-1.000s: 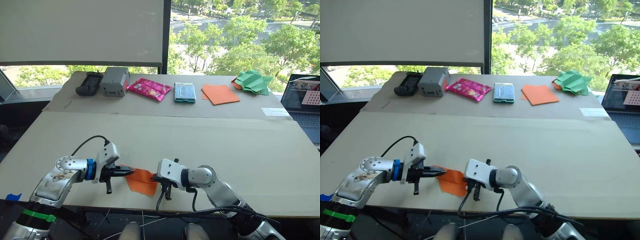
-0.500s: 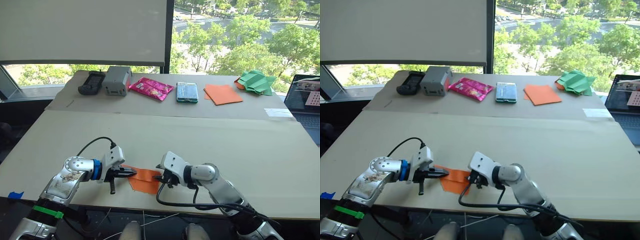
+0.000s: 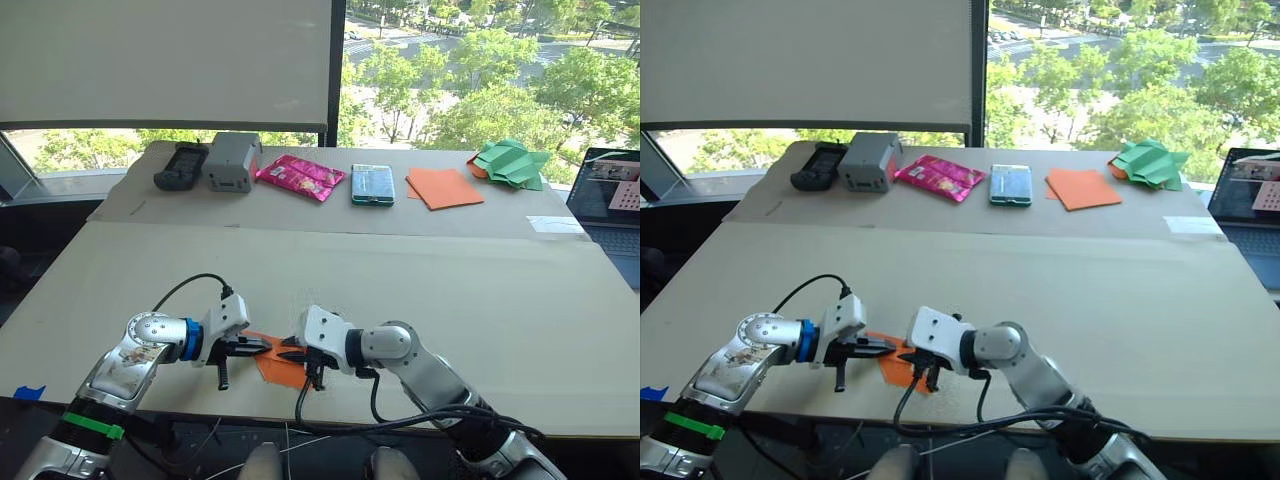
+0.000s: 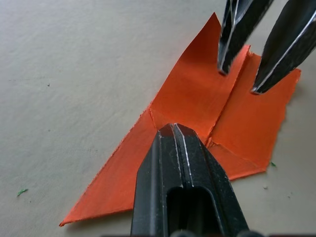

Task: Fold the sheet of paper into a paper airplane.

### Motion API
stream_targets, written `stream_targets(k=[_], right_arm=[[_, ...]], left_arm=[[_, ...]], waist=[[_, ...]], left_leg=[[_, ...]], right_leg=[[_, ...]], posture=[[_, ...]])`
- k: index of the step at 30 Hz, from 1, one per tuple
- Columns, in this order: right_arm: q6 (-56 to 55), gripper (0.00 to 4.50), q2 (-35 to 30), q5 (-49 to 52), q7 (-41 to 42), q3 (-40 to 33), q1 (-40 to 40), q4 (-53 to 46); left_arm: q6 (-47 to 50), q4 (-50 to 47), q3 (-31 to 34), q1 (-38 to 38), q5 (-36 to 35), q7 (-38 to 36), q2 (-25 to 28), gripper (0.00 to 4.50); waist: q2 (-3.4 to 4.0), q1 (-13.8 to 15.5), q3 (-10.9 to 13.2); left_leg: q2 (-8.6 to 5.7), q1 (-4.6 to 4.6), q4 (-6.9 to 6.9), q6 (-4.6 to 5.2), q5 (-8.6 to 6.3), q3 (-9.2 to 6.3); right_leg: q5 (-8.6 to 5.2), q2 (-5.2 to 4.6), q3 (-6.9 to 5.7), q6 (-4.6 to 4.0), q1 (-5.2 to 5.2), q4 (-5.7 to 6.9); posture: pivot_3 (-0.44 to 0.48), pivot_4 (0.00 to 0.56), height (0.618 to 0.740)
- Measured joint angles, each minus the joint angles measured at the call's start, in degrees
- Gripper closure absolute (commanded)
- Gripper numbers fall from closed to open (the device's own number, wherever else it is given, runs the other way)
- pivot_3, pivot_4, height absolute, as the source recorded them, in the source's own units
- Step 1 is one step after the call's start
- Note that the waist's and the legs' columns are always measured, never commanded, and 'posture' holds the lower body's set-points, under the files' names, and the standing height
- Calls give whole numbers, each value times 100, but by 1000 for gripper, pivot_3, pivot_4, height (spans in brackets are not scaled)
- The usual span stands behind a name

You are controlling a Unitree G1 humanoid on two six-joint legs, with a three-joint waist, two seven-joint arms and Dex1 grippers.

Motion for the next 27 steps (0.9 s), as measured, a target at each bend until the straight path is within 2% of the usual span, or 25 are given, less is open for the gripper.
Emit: stream_targets(k=[9,27], right_arm=[[-242,4470,51,-224,-74,175,-7,493],[234,4470,24,-404,-178,396,-16,424]], left_arm=[[-1,-125,6,102,7,28,27,4500],[-377,-56,-164,133,270,23,92,4500]], waist=[[0,-8,-3],[57,-4,-66]], left_leg=[[0,4,0,1,0,0],[-1,12,0,-2,-1,1]], right_leg=[[0,0,0,0,2,5],[-2,-2,2,-2,6,3]], posture=[[0,150,702],[0,150,702]])
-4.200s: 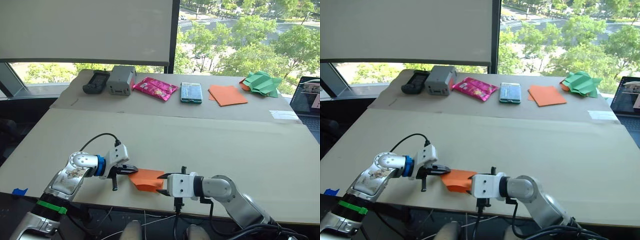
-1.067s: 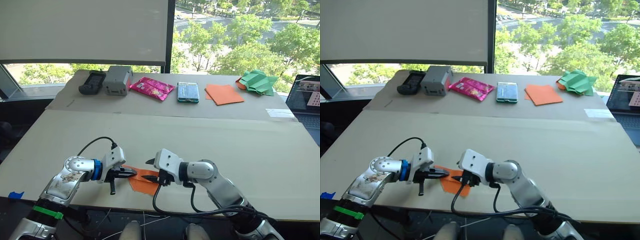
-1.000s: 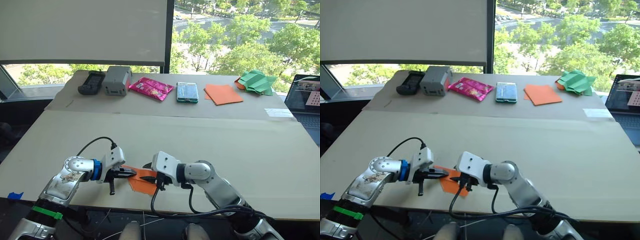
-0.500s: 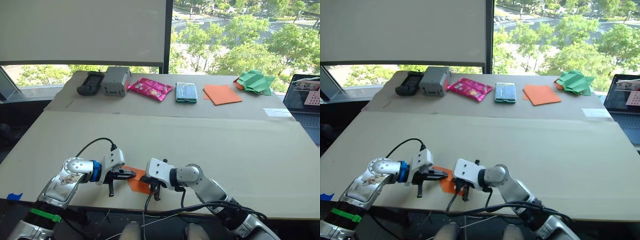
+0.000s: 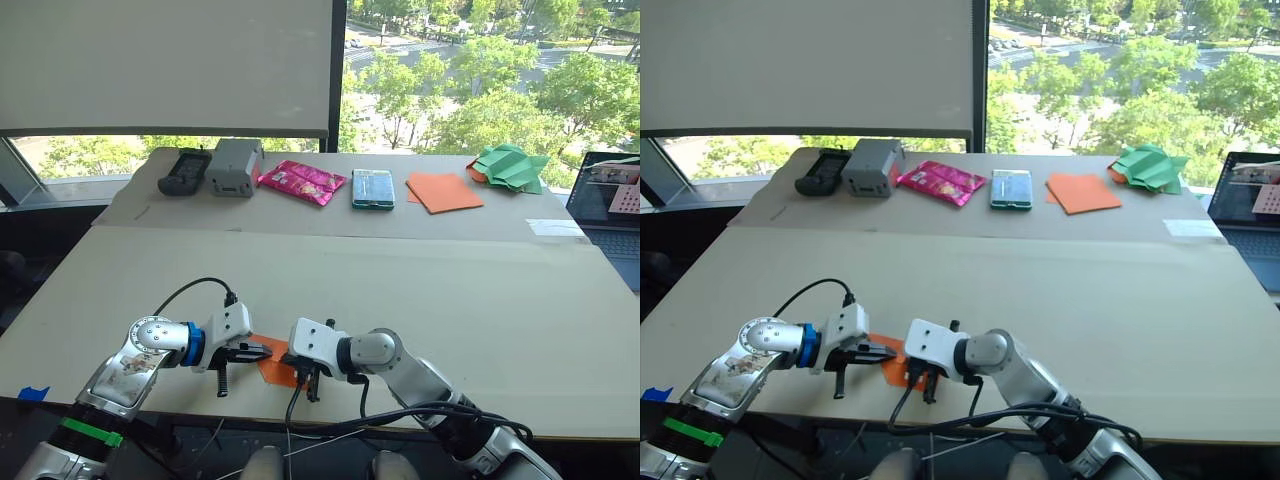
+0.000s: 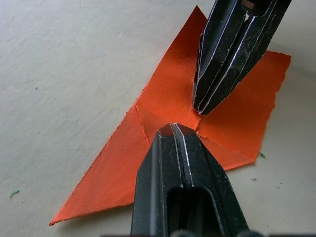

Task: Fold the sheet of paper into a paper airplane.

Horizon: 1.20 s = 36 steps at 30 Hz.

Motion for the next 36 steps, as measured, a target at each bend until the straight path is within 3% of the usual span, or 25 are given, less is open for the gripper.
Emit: stream_targets(k=[28,32,36], right_arm=[[729,4470,-1350,53,-244,-494,1135,-1697],[825,4470,-1353,190,-282,-720,1277,-1820],[946,4470,-1012,847,-277,-1398,1481,-1906]], left_arm=[[-688,555,-257,-207,175,-81,16,4500],[-696,568,-262,-242,175,-85,16,4500],[-695,556,-229,-273,175,-107,25,4500]], waist=[[11,131,-89],[12,133,-87],[15,119,-27]], left_leg=[[-11,-2,3,-14,-9,6],[-11,-11,3,-15,-9,6],[-9,-32,2,-15,-9,2]], right_leg=[[-23,-21,0,9,6,-33],[-23,-21,-1,9,5,-55],[-22,-19,-8,9,-7,-74]], posture=[[0,150,702],[0,150,702],[0,150,702]])
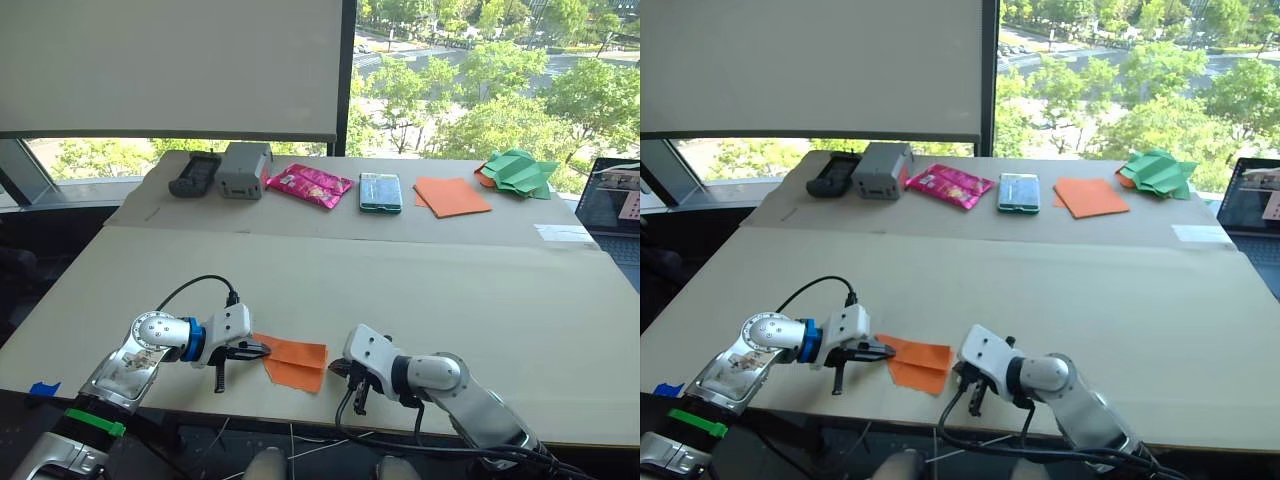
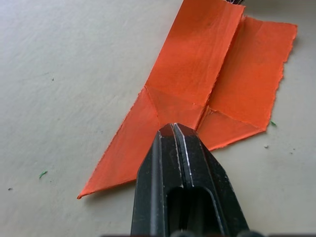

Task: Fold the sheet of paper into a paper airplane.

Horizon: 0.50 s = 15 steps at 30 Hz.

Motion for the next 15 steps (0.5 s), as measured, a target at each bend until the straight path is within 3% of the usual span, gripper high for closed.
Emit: stream_targets(k=[7,15], right_arm=[[29,4470,375,553,50,-182,-406,-254],[-270,4470,718,-130,-415,579,-867,1125]], left_arm=[[5,-1,9,-33,0,4,1,4500],[99,-86,67,-62,-5,-21,-9,4500]], waist=[[3,-1,43],[-9,-4,48]], left_leg=[[1,-9,-1,0,0,0],[1,-11,-1,1,0,4]], right_leg=[[0,2,-6,0,-4,-10],[1,3,-5,0,-4,-10]], posture=[[0,150,702],[0,150,702]])
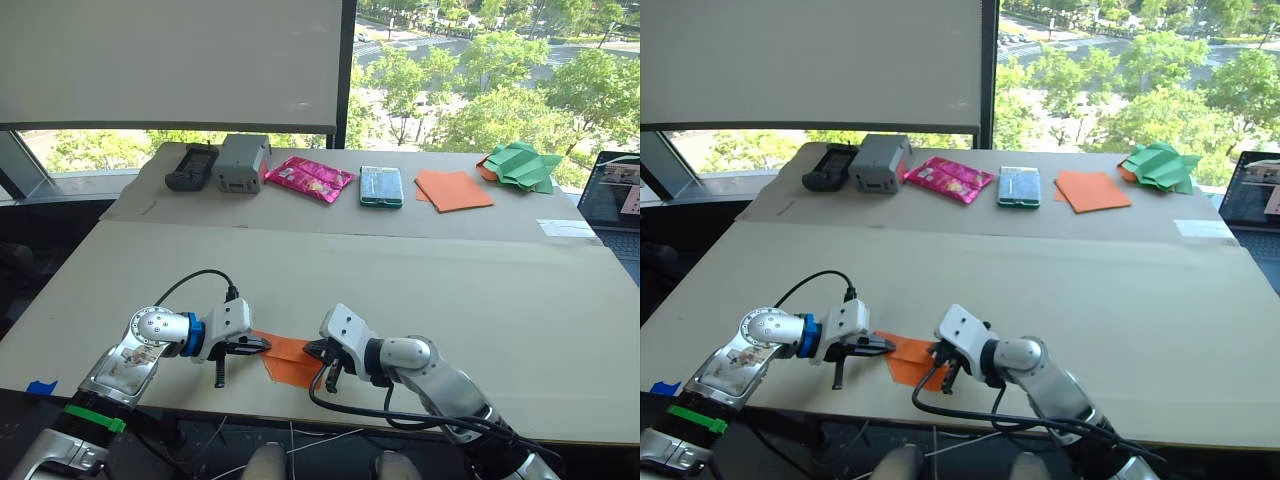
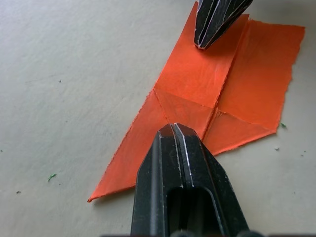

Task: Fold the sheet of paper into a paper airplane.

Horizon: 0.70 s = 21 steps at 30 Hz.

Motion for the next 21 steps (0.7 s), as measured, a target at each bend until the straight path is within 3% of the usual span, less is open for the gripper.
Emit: stream_targets(k=[8,21], right_arm=[[-112,4470,-119,-212,50,234,-111,51],[4,4470,-129,-268,24,274,-108,-10]], left_arm=[[822,-420,-47,-25,-293,-201,-262,4500],[127,10,-489,-337,36,-353,-430,4500]], waist=[[-18,6,1],[-19,13,-16]], left_leg=[[1,-2,2,1,1,-1],[2,5,3,1,1,-2]], right_leg=[[0,4,0,1,4,5],[0,7,1,1,11,6]], posture=[[0,150,702],[0,150,702]])
